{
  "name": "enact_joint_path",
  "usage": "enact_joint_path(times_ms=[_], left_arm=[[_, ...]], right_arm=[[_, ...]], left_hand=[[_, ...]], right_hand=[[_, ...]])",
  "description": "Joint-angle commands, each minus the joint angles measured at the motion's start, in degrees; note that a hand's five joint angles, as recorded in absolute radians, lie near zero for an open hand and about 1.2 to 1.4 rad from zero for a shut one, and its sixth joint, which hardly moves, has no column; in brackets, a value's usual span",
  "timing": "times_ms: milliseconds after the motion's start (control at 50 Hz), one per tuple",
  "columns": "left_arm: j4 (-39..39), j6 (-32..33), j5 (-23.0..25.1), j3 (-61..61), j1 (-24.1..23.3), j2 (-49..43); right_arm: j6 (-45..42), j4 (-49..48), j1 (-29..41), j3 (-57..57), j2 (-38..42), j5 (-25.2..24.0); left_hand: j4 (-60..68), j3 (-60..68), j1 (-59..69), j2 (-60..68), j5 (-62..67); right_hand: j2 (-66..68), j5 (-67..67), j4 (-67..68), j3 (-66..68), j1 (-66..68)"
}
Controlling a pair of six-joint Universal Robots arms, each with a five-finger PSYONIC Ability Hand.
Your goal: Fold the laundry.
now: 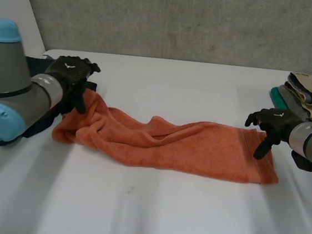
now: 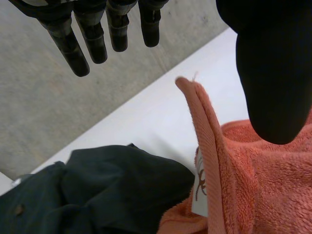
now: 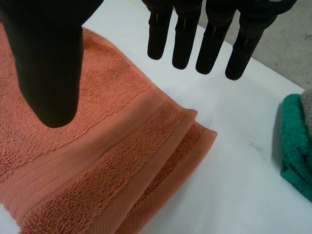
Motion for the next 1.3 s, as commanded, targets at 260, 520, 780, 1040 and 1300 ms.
enact_joint_path(times_ms=[260, 520, 780, 1040, 1300], left_arm=[[-6.1, 6.3, -3.4, 20.5, -3.5, -18.3], [-3.5, 8.7, -8.4, 14.5, -4.7, 2.5], [15.0, -0.6, 5.6, -4.6, -5.1, 30.6], [25.9, -5.1, 7.6, -16.1, -3.7, 42.6], [28.8, -5.1, 7.4, -14.6, 3.6, 36.3]], right_arm=[[-2.6, -7.1, 3.1, 4.1, 0.3, 4.0], [-3.0, -6.7, 2.8, -1.0, -0.5, 4.2], [3.0, -4.5, 4.9, -11.6, 1.5, -5.3], [5.5, -5.4, 11.2, -23.2, 16.6, -9.0], [3.9, -14.7, 8.8, -37.3, 16.8, 6.4]], left_hand=[[58.0, 57.5, 58.4, 57.9, 57.0], [68.4, 67.9, 68.8, 68.3, 67.4], [68.4, 67.9, 68.8, 68.3, 67.4], [68.4, 67.9, 68.8, 68.3, 67.4], [68.4, 67.9, 68.8, 68.3, 67.4]], right_hand=[[-0.1, 2.1, 0.4, -0.4, -0.3], [-9.5, -7.3, -8.9, -9.8, -9.7], [-14.7, -12.5, -14.2, -15.1, -14.9], [-14.7, -12.5, -14.2, -15.1, -14.9], [55.3, 57.5, 55.8, 54.9, 55.1]])
